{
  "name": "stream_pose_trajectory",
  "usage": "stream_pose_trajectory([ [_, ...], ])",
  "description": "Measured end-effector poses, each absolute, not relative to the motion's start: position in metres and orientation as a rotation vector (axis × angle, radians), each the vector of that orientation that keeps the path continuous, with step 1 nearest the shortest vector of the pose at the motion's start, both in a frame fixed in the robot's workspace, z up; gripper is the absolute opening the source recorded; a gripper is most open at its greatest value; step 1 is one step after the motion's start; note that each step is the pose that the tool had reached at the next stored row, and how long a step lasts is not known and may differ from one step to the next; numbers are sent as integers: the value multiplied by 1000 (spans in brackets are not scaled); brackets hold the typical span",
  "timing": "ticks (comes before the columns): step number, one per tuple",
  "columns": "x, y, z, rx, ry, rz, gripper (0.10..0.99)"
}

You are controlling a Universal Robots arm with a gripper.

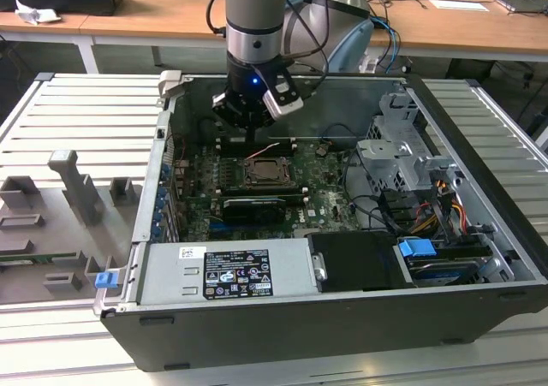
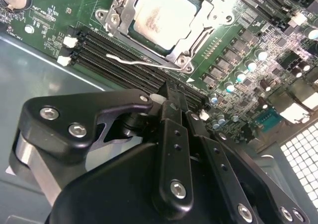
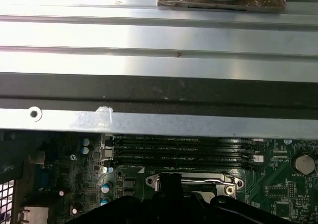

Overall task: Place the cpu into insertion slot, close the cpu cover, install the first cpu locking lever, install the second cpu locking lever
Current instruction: 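Install the first cpu locking lever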

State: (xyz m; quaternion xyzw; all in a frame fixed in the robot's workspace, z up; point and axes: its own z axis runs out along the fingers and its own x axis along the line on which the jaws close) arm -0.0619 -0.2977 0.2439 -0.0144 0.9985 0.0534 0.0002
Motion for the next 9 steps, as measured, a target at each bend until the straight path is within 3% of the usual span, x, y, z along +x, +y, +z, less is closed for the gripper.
stream_pose_trajectory([
  [9, -59, -298, 242, -44, 3136, 168, 106],
])
